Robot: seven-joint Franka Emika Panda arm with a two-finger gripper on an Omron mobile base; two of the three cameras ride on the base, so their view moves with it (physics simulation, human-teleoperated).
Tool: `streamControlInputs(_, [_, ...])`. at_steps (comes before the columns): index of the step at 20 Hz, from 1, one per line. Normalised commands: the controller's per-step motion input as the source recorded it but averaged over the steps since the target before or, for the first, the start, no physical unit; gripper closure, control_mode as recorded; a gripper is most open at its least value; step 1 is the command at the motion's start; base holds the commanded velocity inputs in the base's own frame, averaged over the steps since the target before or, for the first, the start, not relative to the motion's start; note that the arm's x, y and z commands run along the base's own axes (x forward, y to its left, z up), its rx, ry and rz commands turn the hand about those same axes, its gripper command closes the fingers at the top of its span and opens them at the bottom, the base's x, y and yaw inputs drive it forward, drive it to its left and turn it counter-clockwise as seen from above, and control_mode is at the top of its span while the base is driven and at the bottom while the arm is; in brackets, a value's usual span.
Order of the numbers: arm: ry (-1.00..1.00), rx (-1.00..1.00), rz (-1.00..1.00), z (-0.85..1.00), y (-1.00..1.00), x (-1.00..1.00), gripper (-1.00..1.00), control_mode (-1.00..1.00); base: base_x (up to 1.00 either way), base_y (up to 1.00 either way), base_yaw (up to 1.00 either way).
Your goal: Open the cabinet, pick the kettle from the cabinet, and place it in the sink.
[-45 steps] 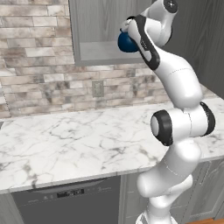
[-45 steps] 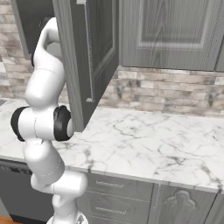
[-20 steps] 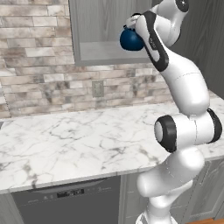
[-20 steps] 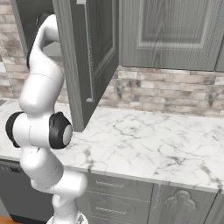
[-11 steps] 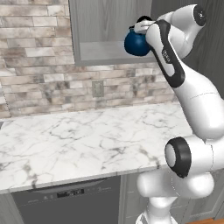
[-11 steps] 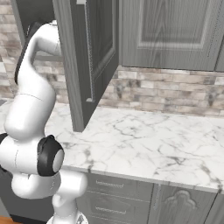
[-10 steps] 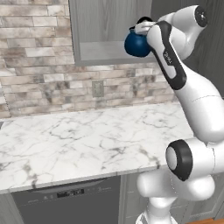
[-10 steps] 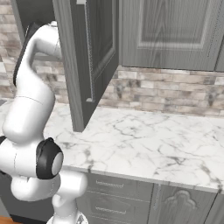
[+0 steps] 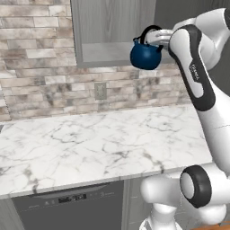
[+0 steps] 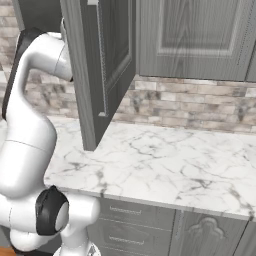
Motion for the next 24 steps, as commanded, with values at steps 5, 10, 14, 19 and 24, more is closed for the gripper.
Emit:
streamControlInputs(5, [0.01, -0.07, 0.17, -0.17, 0.03, -0.75, 1.0, -1.0, 0.0, 0.0, 0.0])
streamControlInputs(10, [0.0, -0.15, 0.13, -0.34, 0.18, -0.75, 1.0, -1.0, 0.0, 0.0, 0.0])
streamControlInputs(14, [-0.02, -0.14, 0.03, -0.45, 0.33, -0.71, 1.0, -1.0, 0.0, 0.0, 0.0])
streamControlInputs(19, [0.0, -0.02, 0.0, -0.53, 0.4, -0.49, 1.0, -1.0, 0.0, 0.0, 0.0])
streamControlInputs(24, [0.0, 0.01, 0.01, -0.58, 0.38, -0.28, 1.0, -1.0, 0.0, 0.0, 0.0])
